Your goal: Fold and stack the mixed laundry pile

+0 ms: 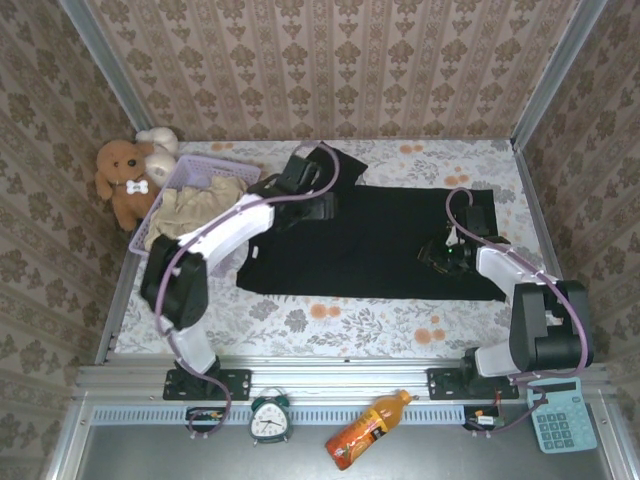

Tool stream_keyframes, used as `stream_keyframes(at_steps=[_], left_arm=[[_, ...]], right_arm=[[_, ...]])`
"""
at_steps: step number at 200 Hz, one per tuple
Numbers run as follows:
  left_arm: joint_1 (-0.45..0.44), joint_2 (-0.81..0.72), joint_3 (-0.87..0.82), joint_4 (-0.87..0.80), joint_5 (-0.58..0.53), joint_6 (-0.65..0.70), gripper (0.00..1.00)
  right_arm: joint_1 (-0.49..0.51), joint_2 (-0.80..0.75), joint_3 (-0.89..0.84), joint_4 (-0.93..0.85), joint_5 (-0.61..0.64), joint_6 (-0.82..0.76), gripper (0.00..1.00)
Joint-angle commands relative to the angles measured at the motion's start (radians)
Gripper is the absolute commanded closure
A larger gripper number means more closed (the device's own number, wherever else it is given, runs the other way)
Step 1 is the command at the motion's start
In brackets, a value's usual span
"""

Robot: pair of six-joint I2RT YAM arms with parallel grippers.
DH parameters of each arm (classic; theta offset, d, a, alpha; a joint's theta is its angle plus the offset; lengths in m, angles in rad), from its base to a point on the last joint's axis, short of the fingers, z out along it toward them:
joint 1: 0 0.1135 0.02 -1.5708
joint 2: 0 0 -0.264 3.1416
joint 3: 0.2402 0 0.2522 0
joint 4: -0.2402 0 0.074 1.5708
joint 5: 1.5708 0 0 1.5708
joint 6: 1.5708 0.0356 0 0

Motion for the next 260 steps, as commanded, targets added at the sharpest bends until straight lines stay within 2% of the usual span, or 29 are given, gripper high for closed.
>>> stream_keyframes(at_steps=[1, 18, 31, 41, 86, 135, 147, 167, 181, 185, 196, 198, 210, 221, 229, 234, 260], left_arm=[[0.015, -0.058, -0.227, 0.114, 0.011, -0.075, 0.45], [0.015, -0.069, -0.328, 0.143, 0.035, -0.130, 0.77], [0.012, -0.068, -0.377, 0.152, 0.040, -0.154, 0.95], [0.011, -0.067, -0.407, 0.153, 0.035, -0.168, 1.00], [0.005, -0.080, -0.535, 0.086, 0.018, -0.210, 1.00], [-0.116, -0.219, -0.660, -0.070, -0.014, -0.325, 1.00], [-0.127, -0.254, -0.680, -0.090, -0.007, -0.346, 0.94], [-0.118, -0.282, -0.650, -0.099, -0.027, -0.310, 0.78], [-0.088, -0.268, -0.554, -0.108, -0.063, -0.225, 0.59], [-0.075, -0.256, -0.520, -0.106, -0.066, -0.197, 0.56], [-0.041, -0.220, -0.420, -0.095, -0.073, -0.130, 0.49], [-0.035, -0.213, -0.402, -0.088, -0.073, -0.118, 0.48], [-0.006, -0.162, -0.295, -0.042, -0.066, -0.048, 0.40], [0.014, -0.109, -0.191, -0.009, -0.065, 0.010, 0.34], [0.025, -0.064, -0.112, 0.013, -0.064, 0.053, 0.32], [0.033, -0.030, -0.060, 0.021, -0.069, 0.072, 0.32], [0.091, 0.173, 0.225, 0.014, -0.041, 0.119, 0.31]], right_arm=[[-0.006, -0.015, 0.010, -0.060, 0.092, -0.006, 0.59], [-0.004, -0.044, -0.011, -0.053, 0.073, 0.027, 0.68], [0.003, -0.046, -0.040, -0.033, 0.064, 0.052, 0.69], [0.005, -0.045, -0.062, -0.026, 0.079, 0.063, 0.70], [0.012, -0.051, -0.094, -0.115, 0.134, 0.076, 0.71], [0.045, -0.207, -0.212, -0.259, 0.133, 0.119, 0.70], [0.050, -0.261, -0.230, -0.283, 0.125, 0.136, 0.70], [0.052, -0.314, -0.203, -0.281, 0.079, 0.147, 0.69], [0.053, -0.314, -0.138, -0.273, 0.045, 0.124, 0.65], [0.053, -0.309, -0.114, -0.271, 0.038, 0.110, 0.63], [0.051, -0.286, -0.051, -0.256, 0.024, 0.071, 0.52], [0.048, -0.276, -0.028, -0.244, 0.015, 0.059, 0.47], [0.032, -0.243, 0.021, -0.202, -0.028, 0.037, 0.38], [0.005, -0.195, 0.082, -0.141, -0.069, 0.014, 0.25], [-0.013, -0.157, 0.122, -0.115, -0.063, 0.002, 0.13], [-0.025, -0.134, 0.147, -0.109, -0.048, -0.002, 0.02], [-0.098, 0.007, 0.270, -0.081, -0.018, -0.004, 0.00]])
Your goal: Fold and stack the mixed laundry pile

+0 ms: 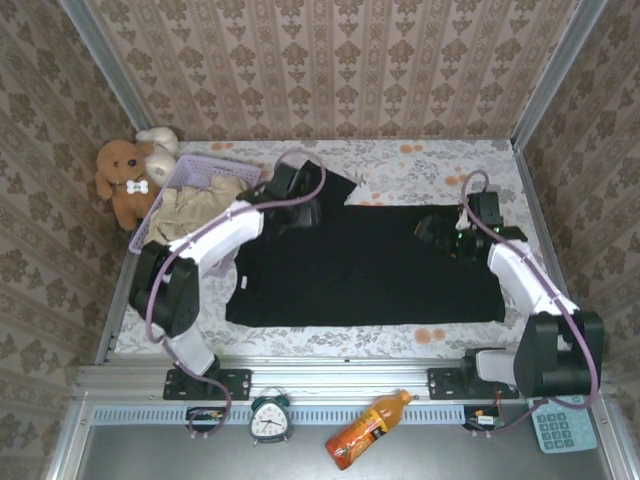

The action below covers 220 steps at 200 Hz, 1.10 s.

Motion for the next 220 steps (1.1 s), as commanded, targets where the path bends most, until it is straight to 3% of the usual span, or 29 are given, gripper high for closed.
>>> stream_keyframes(at_steps=[1, 53, 76, 141, 184, 220], left_arm=[[0.048, 0.164, 0.218, 0.008, 0.007, 0.121, 0.31], [0.171, 0.631, 0.881, -0.178, 0.027, 0.154, 0.35], [0.219, 0.805, 1.070, -0.171, 0.122, 0.069, 0.37], [0.242, 1.017, 1.225, -0.111, 0.152, -0.050, 0.37], [0.219, 1.042, 1.227, -0.128, 0.203, -0.003, 0.36], [0.199, 1.067, 1.251, -0.202, 0.164, 0.027, 0.38]], right_arm=[[-0.059, 0.111, 0.092, 0.052, -0.006, -0.032, 0.00], [-0.151, 0.268, 0.192, 0.077, 0.015, -0.098, 0.00], [-0.160, 0.279, 0.189, 0.099, 0.019, -0.093, 0.00], [-0.163, 0.311, 0.200, 0.094, 0.000, -0.096, 0.00], [-0.176, 0.329, 0.204, 0.098, -0.012, -0.086, 0.00], [-0.184, 0.331, 0.190, 0.111, -0.042, -0.068, 0.00]])
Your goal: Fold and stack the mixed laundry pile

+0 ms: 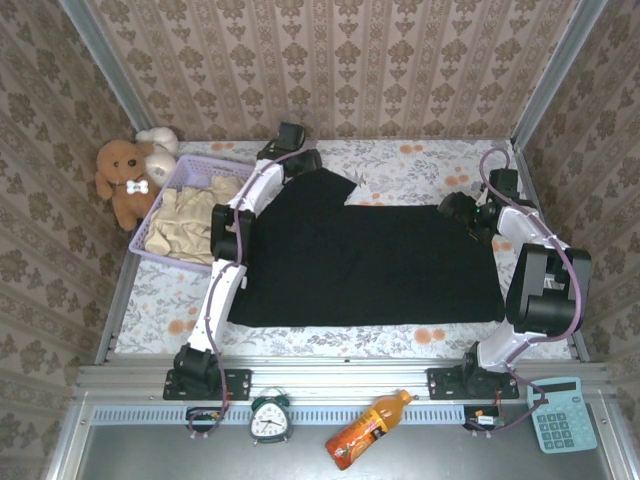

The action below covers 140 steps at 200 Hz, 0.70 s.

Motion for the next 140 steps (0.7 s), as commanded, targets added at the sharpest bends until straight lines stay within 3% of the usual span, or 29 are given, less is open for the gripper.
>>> stream_keyframes(at_steps=[1, 30, 43, 85, 105, 140], left_arm=[[-0.008, 0.043, 0.045, -0.096, 0.014, 0.023, 0.38], [0.000, 0.057, 0.065, -0.192, -0.038, -0.048, 0.43], [0.009, 0.075, 0.063, -0.214, 0.023, -0.091, 0.49], [-0.008, 0.110, 0.058, -0.251, 0.074, -0.108, 0.77], [-0.016, 0.095, 0.052, -0.234, 0.063, -0.108, 1.00], [-0.021, 0.025, 0.019, -0.156, 0.081, -0.107, 1.00]], right_arm=[[-0.008, 0.006, 0.011, 0.023, -0.042, 0.010, 0.00], [-0.019, 0.007, -0.002, 0.038, -0.072, 0.031, 0.00], [-0.022, 0.008, -0.002, 0.040, -0.080, 0.035, 0.00], [-0.036, 0.006, -0.004, 0.047, -0.098, 0.048, 0.00], [-0.043, 0.004, -0.005, 0.047, -0.106, 0.050, 0.00], [-0.061, 0.014, 0.010, 0.036, -0.082, 0.041, 0.00]])
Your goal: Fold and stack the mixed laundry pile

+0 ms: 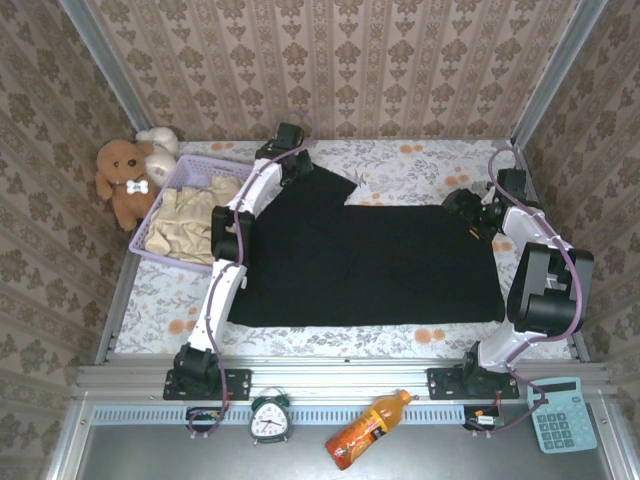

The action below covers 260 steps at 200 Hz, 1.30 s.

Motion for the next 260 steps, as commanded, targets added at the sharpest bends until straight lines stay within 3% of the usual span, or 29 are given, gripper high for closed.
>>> stream_keyframes(at_steps=[1, 19, 62, 136, 239, 260], left_arm=[[-0.035, -0.009, -0.048, -0.044, 0.082, -0.009, 1.00], [-0.041, -0.077, -0.092, 0.009, 0.131, -0.005, 1.00], [-0.077, -0.302, -0.312, 0.169, 0.132, 0.057, 1.00], [-0.077, -0.527, -0.619, 0.345, 0.062, 0.108, 1.00], [-0.078, -0.560, -0.671, 0.365, 0.145, 0.124, 1.00], [-0.078, -0.565, -0.677, 0.364, 0.144, 0.130, 1.00]], right_arm=[[-0.021, 0.012, 0.011, 0.003, -0.006, 0.007, 0.00], [-0.049, 0.012, 0.024, -0.002, 0.032, 0.010, 0.00], [-0.087, 0.059, 0.095, -0.050, 0.159, -0.059, 0.00], [-0.087, 0.292, 0.330, -0.139, 0.202, -0.165, 0.20], [-0.078, 0.556, 0.572, -0.258, 0.231, -0.167, 0.46], [-0.076, 0.583, 0.611, -0.282, 0.246, -0.171, 0.58]])
